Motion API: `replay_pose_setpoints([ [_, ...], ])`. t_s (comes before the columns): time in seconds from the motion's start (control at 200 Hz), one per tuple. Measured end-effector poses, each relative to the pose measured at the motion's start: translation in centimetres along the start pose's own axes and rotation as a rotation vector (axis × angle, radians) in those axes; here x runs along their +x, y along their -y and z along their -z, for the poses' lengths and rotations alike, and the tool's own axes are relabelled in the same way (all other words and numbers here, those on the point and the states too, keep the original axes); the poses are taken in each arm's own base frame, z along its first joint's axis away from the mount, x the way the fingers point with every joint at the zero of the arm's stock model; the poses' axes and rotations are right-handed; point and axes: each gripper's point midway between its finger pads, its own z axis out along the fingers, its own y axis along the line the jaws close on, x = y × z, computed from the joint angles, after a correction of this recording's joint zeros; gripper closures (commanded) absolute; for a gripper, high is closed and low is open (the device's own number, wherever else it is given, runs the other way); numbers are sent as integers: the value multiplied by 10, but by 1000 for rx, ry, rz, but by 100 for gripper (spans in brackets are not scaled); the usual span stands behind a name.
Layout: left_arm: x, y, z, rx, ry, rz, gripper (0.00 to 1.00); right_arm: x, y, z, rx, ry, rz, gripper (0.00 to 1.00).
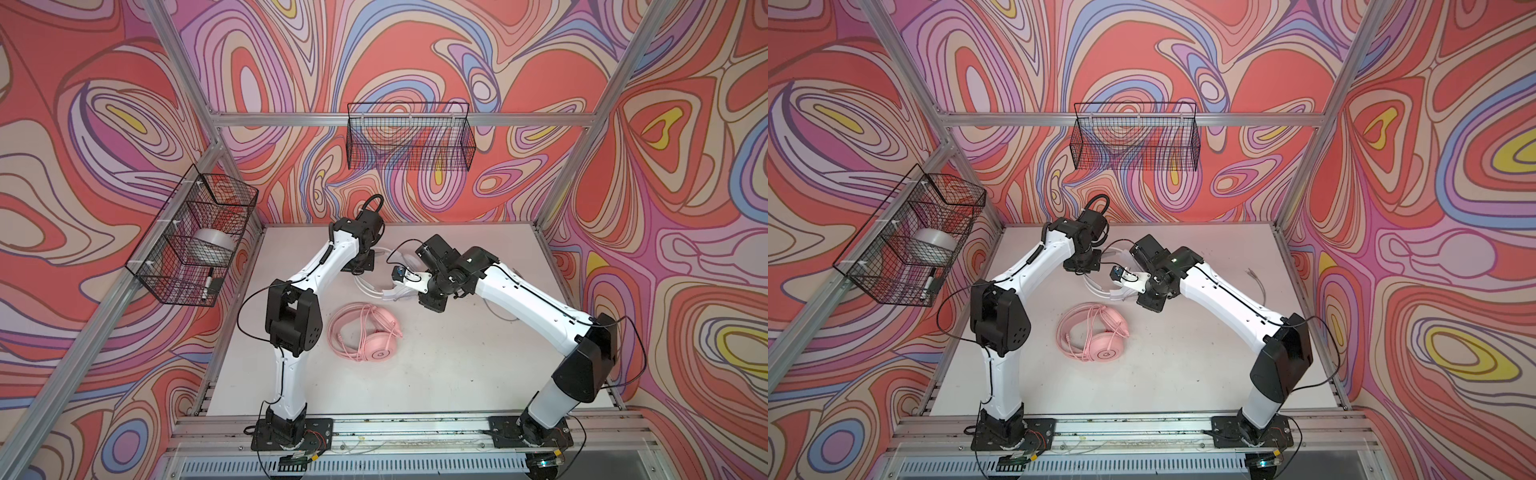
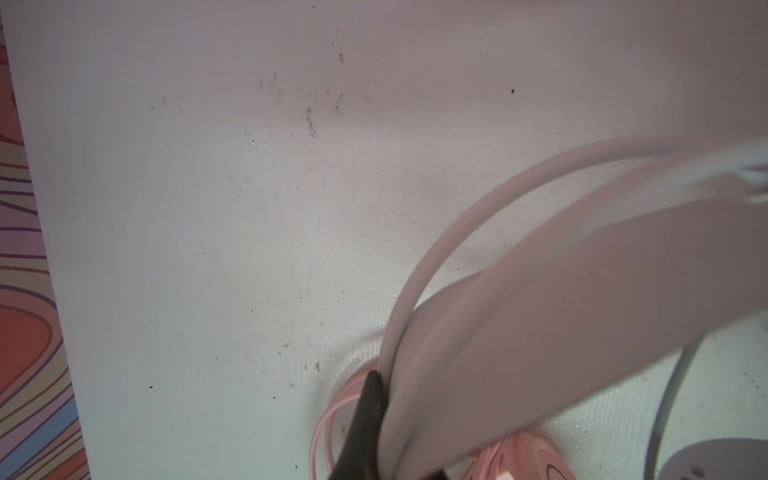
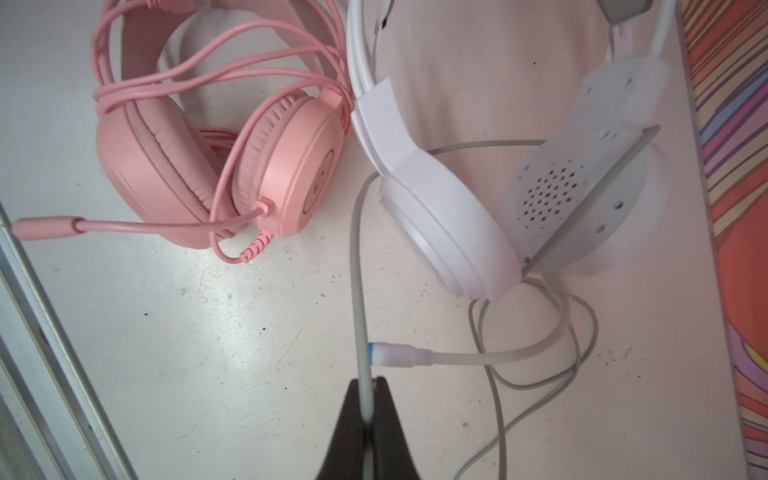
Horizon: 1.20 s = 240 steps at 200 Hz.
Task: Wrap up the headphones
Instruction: 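Carry the grey cable over the headband toward the left gripper and release it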
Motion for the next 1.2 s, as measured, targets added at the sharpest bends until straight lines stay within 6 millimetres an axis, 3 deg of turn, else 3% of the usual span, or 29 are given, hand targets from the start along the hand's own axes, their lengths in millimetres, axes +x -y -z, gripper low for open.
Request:
replay_pose_setpoints([
  [0.24, 0, 6, 0, 9, 2, -87, 100, -10, 28, -5, 102, 30, 110, 100],
  [0.421, -2, 11, 1, 33, 10, -132, 100, -17, 61, -7, 136, 94, 125, 100],
  [0.611, -7, 19, 1, 75, 33, -159, 100, -22, 87, -28, 133, 119, 126, 100],
  [0.816, -14, 28, 1, 115, 62, -178, 100, -35, 110, -46, 131, 147, 114, 90],
  [0.987, -16, 32, 2, 138, 70, -200, 100, -46, 128, -47, 150, 189, 97, 83],
  [1.202, -16, 35, 5, 158, 70, -232, 100, -43, 154, -40, 181, 231, 26, 82],
])
